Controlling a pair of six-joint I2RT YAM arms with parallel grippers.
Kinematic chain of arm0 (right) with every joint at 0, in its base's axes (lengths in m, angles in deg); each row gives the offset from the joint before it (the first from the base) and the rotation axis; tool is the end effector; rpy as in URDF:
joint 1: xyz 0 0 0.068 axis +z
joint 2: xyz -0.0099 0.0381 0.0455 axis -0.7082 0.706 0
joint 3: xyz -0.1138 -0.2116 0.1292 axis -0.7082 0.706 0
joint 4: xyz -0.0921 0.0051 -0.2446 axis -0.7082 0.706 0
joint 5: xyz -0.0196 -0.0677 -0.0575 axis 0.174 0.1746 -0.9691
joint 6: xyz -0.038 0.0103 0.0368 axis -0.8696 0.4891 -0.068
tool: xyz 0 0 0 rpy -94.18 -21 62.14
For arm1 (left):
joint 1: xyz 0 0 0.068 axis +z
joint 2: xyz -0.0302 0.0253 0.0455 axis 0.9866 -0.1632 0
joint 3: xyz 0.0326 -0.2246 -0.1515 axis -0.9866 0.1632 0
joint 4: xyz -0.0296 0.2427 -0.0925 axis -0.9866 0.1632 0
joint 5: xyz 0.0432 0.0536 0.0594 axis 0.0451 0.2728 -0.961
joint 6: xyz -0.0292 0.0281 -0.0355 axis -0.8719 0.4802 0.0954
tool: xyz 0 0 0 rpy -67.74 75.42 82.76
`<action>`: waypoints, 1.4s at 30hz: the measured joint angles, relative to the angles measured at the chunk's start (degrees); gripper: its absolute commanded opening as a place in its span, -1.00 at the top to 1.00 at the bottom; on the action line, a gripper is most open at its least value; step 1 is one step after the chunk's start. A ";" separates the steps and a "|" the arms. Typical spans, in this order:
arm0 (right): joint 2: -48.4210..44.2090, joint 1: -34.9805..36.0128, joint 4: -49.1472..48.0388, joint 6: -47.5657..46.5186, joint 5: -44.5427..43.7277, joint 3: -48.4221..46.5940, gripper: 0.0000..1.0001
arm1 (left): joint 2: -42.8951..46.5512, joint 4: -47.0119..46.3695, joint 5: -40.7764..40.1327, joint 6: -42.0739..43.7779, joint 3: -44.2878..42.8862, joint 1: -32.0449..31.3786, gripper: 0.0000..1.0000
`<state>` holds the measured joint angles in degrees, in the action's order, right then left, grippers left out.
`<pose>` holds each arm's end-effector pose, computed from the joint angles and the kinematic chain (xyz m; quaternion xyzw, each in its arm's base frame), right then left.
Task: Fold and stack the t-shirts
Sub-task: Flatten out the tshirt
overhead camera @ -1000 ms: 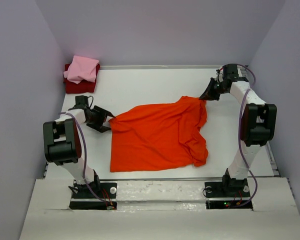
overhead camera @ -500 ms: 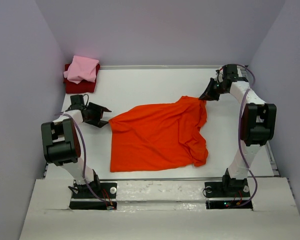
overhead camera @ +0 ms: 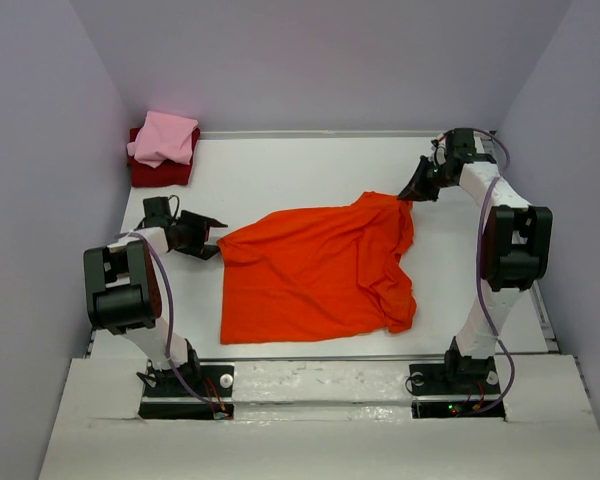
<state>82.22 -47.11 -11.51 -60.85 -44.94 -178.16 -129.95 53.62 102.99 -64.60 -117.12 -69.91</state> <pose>0.4221 0.0024 0.2338 0.1254 0.9253 0.2831 0.2191 0.3153 0.0398 0.1543 -0.4635 0.7795 -0.3842 0.1730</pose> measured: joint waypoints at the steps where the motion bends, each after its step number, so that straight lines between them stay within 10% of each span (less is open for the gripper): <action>1: 0.17 0.00 0.09 0.00 0.04 -0.02 1.00 | 0.22 -0.35 0.33 -0.28 0.22 0.00 -0.36; 18: 1.16 0.00 0.94 -0.02 0.57 -1.09 1.00 | -12.17 -32.89 7.17 -7.45 4.02 0.15 -0.36; 42: 1.16 0.00 1.20 -0.24 0.81 -1.09 1.00 | -20.50 -29.38 4.35 -7.34 -8.90 0.15 -0.29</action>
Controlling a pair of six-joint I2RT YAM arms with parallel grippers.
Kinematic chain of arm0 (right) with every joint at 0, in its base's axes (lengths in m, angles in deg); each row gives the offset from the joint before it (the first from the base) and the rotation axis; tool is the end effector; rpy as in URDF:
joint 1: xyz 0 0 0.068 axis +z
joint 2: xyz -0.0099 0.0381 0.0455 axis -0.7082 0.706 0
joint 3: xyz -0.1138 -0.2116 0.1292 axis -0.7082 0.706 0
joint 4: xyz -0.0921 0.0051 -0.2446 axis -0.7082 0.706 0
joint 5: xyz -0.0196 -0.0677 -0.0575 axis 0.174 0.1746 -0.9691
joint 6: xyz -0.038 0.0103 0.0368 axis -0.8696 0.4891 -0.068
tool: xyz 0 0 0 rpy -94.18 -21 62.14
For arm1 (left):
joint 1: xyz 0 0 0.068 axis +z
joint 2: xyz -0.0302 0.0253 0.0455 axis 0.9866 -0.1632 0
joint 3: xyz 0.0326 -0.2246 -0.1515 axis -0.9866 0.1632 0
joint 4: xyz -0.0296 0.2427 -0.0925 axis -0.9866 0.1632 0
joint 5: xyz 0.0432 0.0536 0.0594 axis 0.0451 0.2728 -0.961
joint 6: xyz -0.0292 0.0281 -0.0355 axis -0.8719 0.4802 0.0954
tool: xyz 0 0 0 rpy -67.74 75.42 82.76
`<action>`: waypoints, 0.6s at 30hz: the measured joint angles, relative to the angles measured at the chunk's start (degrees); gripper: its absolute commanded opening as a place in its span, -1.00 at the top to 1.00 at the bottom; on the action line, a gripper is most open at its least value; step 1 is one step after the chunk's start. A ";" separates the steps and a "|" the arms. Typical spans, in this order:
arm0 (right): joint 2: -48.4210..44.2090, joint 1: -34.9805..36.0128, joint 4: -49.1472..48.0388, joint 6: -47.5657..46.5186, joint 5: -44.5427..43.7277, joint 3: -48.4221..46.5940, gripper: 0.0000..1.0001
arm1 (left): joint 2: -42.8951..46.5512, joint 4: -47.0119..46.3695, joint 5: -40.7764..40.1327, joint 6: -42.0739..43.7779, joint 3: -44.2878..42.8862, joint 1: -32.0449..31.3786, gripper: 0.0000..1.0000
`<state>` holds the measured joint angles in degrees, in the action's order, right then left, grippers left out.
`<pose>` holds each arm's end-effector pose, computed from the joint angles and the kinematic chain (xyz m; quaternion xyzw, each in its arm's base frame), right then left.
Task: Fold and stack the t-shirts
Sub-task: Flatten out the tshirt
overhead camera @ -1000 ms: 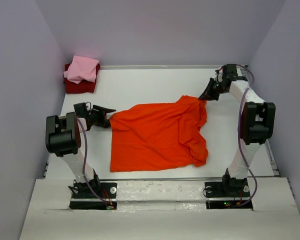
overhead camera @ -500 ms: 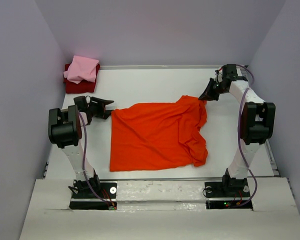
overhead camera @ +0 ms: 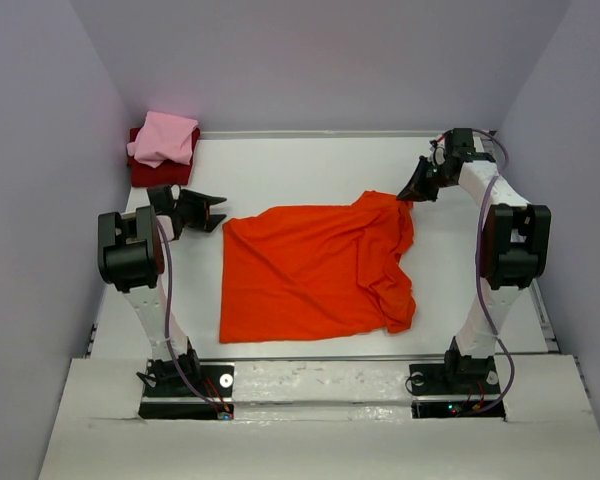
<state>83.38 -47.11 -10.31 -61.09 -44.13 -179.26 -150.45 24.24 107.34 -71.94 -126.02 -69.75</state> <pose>0.4250 0.0027 0.2306 0.1246 0.9265 0.2880 0.2079 0.3919 0.0532 0.1156 -0.4234 0.7311 -0.4706 0.2547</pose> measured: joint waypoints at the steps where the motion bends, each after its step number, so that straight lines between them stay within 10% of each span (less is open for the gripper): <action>1: 0.00 0.00 0.00 0.00 0.02 0.00 1.00 | 0.28 1.42 -0.17 0.59 -0.31 0.00 -0.29; 18: 0.00 0.00 0.02 0.00 0.72 0.00 1.00 | 9.09 33.33 -5.27 14.34 -2.73 -0.31 -0.30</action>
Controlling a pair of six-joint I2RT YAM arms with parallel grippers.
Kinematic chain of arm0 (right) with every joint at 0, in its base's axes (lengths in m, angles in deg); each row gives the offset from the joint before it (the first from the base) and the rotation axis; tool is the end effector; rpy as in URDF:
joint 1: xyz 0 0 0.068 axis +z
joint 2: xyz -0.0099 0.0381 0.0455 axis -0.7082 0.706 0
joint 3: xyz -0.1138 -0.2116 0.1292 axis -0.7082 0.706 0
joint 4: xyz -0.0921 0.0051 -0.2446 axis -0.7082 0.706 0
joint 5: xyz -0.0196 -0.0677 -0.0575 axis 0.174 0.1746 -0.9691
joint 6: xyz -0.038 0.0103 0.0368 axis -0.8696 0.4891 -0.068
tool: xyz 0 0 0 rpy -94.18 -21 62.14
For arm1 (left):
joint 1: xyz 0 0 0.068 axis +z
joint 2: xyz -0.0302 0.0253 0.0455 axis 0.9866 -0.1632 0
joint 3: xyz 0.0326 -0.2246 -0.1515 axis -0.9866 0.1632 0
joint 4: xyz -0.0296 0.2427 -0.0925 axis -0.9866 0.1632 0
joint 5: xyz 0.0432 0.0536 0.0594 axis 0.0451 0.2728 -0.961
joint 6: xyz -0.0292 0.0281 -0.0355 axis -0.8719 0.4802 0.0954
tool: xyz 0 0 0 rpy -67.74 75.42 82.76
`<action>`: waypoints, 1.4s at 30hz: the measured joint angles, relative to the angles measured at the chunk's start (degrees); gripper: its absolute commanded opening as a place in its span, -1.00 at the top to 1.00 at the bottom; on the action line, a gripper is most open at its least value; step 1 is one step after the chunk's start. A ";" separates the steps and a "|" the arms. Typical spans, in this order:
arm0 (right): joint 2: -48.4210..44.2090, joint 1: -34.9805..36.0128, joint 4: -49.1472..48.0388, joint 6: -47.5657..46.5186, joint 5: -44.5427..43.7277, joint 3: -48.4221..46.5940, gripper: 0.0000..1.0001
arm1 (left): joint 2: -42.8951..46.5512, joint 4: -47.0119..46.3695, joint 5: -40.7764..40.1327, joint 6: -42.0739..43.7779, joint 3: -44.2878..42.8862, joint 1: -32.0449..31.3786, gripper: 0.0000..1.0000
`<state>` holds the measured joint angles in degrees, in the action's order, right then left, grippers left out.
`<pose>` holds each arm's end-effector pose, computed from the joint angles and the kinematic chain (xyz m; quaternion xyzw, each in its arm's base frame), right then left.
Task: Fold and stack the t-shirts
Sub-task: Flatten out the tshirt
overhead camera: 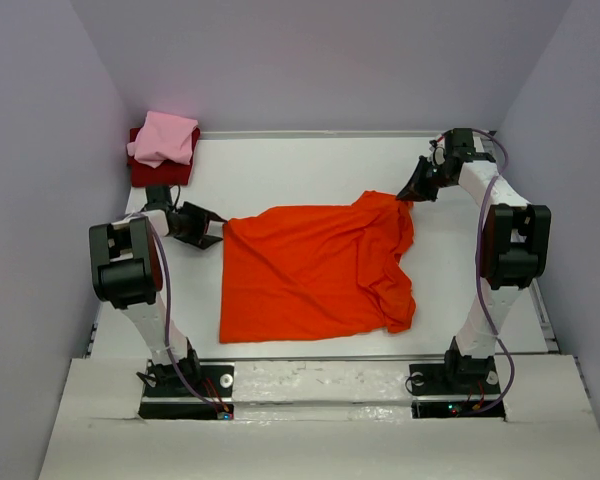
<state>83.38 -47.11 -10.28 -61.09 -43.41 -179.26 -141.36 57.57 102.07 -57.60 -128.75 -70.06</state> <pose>0.4248 0.0031 0.2308 0.1227 0.9253 0.2937 0.2062 0.3615 0.0481 0.1411 -0.4301 0.8110 -0.3581 0.1707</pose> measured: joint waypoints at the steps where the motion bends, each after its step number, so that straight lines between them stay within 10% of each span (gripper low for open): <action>1: 0.00 0.00 -0.02 0.00 0.04 0.00 1.00 | 0.46 0.00 0.48 0.09 0.83 -0.04 -0.30; 37: 1.05 0.00 0.39 0.02 1.42 -1.20 1.00 | -11.58 -31.47 15.39 -3.02 0.52 -2.16 -0.15; 40: 1.29 0.00 0.52 0.02 1.42 -1.46 1.00 | -12.09 -29.57 15.41 0.15 -1.62 -2.16 -0.05; 42: 1.33 0.00 0.57 0.02 1.42 -1.51 1.00 | -12.94 -29.14 16.15 1.36 -2.45 -2.16 0.50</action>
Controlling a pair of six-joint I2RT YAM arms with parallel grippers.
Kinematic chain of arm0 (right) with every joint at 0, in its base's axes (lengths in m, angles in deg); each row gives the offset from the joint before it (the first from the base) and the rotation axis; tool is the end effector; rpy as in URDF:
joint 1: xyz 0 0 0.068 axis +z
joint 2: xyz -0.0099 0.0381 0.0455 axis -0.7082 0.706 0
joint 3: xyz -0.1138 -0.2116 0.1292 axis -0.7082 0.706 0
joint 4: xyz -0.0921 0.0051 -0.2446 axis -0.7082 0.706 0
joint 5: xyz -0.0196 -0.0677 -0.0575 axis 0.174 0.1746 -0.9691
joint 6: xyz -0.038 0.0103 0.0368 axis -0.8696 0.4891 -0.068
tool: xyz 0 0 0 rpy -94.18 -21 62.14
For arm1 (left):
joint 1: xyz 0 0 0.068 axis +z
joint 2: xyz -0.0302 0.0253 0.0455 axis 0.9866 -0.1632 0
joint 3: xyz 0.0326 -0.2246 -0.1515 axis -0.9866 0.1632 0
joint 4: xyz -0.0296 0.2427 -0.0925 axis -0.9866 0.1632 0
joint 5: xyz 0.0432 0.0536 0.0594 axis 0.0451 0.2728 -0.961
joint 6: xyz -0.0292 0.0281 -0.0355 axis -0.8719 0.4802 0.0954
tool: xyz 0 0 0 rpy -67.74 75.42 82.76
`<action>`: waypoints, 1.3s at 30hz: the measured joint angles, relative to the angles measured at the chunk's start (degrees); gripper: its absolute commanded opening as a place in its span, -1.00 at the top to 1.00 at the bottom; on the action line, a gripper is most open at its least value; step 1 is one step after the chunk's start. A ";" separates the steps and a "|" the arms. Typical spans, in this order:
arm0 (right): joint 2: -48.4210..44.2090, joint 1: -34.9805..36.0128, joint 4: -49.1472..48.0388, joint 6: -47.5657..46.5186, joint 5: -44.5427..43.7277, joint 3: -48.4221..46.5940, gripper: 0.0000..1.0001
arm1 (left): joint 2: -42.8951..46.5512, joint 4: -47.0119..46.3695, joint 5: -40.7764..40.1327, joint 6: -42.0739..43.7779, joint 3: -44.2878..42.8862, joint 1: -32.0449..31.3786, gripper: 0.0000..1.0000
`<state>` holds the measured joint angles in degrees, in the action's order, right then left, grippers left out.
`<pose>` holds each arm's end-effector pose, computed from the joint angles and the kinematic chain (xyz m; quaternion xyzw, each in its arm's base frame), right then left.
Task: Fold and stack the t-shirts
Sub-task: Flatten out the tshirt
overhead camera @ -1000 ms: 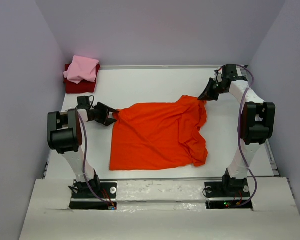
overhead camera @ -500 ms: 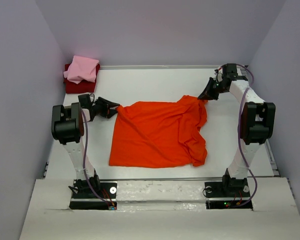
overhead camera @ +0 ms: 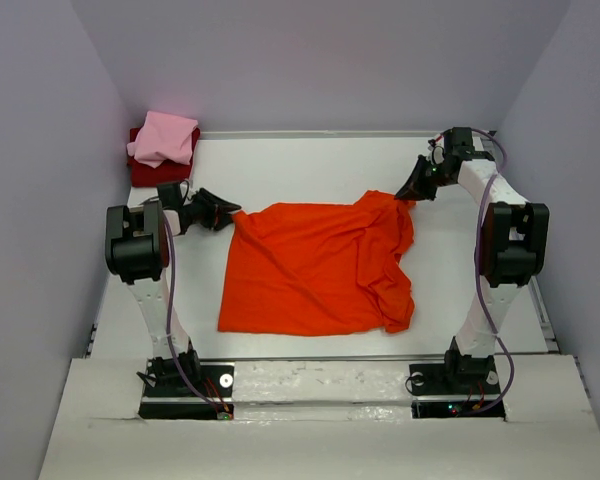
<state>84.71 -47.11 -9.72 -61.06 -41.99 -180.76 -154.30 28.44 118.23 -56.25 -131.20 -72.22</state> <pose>0.4297 0.0037 0.2291 0.1203 0.9234 0.3047 0.2002 0.4078 0.0333 0.1100 -0.2639 0.7893 -0.4993 0.2408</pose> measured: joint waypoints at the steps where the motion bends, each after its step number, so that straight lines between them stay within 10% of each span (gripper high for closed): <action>1: 0.00 0.00 0.02 0.00 0.02 0.00 1.00 | -0.44 0.28 0.31 0.98 -0.26 0.02 0.85; 39: -2.43 0.00 0.22 -0.22 1.07 2.23 1.00 | -3.52 21.92 0.63 19.19 -26.86 1.86 1.00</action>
<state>82.29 -47.11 -9.50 -61.28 -40.92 -178.53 -157.82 50.36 118.86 -37.06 -158.06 -70.37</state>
